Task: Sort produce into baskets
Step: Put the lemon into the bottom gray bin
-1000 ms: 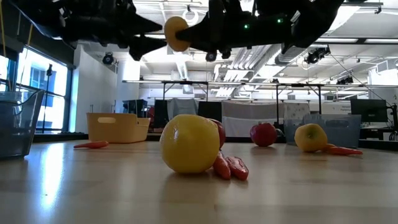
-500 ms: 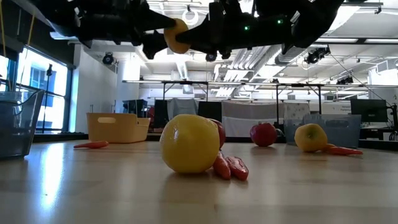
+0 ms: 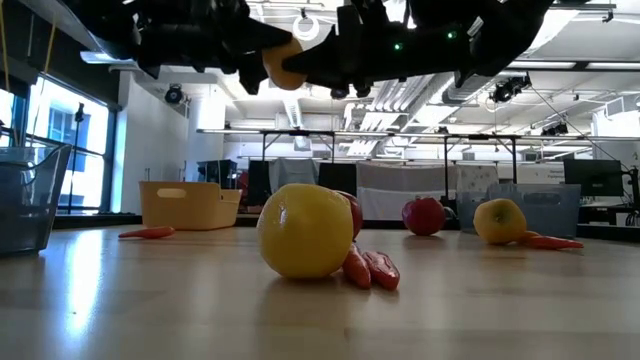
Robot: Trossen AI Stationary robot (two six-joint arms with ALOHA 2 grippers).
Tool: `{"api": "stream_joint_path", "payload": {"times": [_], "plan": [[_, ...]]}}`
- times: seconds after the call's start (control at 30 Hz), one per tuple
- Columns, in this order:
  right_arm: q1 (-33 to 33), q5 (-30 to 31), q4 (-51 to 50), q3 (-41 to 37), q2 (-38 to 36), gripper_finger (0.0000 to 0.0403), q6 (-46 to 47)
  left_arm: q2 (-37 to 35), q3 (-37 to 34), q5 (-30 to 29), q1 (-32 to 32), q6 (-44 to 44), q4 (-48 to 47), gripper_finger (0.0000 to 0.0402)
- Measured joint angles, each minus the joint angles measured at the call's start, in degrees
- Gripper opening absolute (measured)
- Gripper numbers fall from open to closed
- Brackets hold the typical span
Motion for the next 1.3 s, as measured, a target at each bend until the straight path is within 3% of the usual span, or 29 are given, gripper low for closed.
{"api": "stream_joint_path", "payload": {"times": [0.1,0.33,0.43,0.63,0.77,0.93,1.13,1.3], "plan": [[0.05,0.99,-0.24,0.00,0.00,0.0200,-0.08,0.00,0.00,-0.25,0.00,0.12,-0.08,0.0172],[-0.03,2.31,-0.63,0.00,0.00,0.0273,0.25,-2.83,1.17,2.97,1.63,0.26,-4.44,0.0172],[0.01,2.98,-1.63,-0.01,0.09,0.0287,-0.16,-5.83,3.54,4.44,1.62,2.68,-12.45,0.0171],[-0.01,2.69,-6.22,-0.02,0.09,0.0287,-0.11,-12.51,10.39,6.43,-0.69,7.12,-38.28,0.0170],[-0.45,2.43,-10.86,-0.02,0.09,0.0263,2.96,-15.99,13.58,4.24,-5.31,5.24,-53.64,0.0170],[-0.43,2.38,-13.79,-0.02,0.09,0.0198,3.88,-18.84,15.82,-1.93,-13.65,-4.42,-71.37,0.0170],[-0.43,2.32,-15.35,-0.02,0.09,0.0102,3.30,-19.09,15.91,-4.93,-26.27,-20.13,-79.98,0.0170],[-0.43,1.82,-16.23,-0.02,0.09,0.0043,3.28,-16.56,15.91,-7.04,-34.54,-36.29,-83.10,0.0170]]}}
